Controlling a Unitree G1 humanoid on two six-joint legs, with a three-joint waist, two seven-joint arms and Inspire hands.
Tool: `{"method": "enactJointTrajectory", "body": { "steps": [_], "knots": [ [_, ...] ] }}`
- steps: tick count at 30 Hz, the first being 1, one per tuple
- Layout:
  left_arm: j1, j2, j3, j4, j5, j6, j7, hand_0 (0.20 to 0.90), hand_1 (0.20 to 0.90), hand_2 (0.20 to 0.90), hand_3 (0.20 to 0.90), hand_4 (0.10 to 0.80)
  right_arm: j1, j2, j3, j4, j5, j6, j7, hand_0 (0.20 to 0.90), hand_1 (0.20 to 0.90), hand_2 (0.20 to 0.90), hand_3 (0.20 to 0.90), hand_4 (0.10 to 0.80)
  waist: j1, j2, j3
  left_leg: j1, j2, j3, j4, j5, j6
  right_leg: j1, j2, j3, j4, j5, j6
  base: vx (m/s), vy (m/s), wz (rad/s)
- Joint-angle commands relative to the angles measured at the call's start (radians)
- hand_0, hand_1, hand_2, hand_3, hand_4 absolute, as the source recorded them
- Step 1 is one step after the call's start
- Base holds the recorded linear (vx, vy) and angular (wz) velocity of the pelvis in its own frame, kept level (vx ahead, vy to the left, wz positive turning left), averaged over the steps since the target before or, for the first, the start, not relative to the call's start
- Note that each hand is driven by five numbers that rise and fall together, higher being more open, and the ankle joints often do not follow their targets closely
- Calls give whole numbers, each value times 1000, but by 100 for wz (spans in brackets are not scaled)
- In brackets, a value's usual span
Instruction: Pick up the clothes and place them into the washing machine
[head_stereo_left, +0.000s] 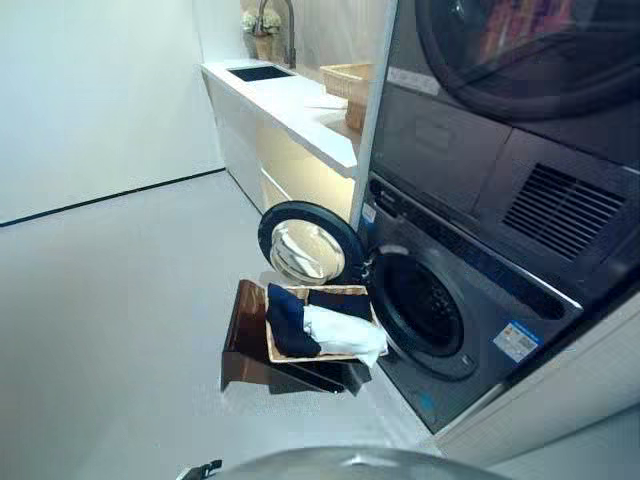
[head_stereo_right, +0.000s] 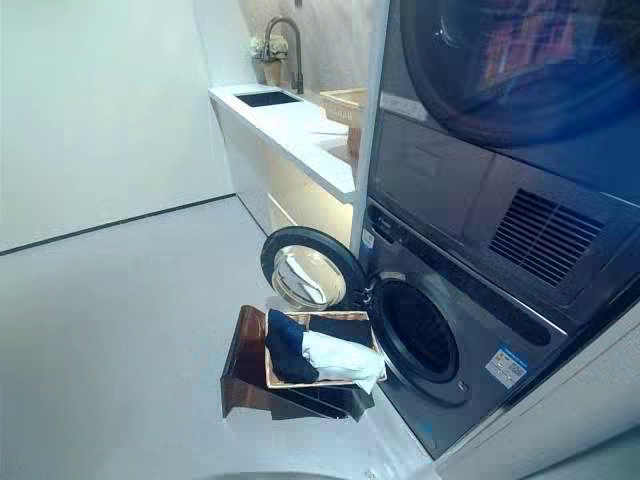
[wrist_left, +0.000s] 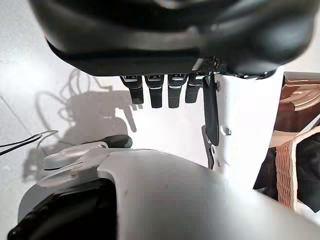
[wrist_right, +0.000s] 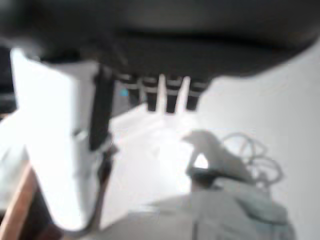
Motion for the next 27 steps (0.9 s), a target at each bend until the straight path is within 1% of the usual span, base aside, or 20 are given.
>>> {"method": "enactJointTrajectory", "body": {
  "steps": [1, 17, 23, 27],
  "knots": [
    [-81, -45, 1, 58, 9, -31, 6, 900, 900, 900, 900, 800, -80, -18, -31, 43, 11, -32, -11, 900, 900, 900, 900, 800, 0, -20, 8, -11, -49, 15, -7, -37, -23, -15, -9, -24, -4, 21, 29, 0, 0, 0],
    [-83, -41, 8, 51, 1, -31, 18, 900, 900, 900, 900, 800, -83, -20, -35, 36, 6, -29, -21, 900, 900, 900, 900, 800, -6, -18, 21, -24, -54, 8, -7, -36, -23, -27, -17, -30, -2, 25, 33, -1, 10, 2],
    [-84, -39, 12, 58, -1, -32, 12, 900, 900, 900, 900, 800, -91, -19, -30, 36, 6, -25, -15, 900, 900, 900, 900, 800, -6, -24, 27, -34, -61, 13, -7, -34, -15, -46, -25, -27, 18, 29, 39, 5, 54, -1],
    [-86, -38, 15, 53, -10, -35, 11, 900, 900, 900, 900, 800, -95, -18, -32, 33, 15, -26, -12, 900, 900, 900, 900, 800, -1, -23, 33, -35, -69, 12, -7, -34, -4, -60, -36, -24, 47, 29, 43, 17, 76, -2]
  ]
}}
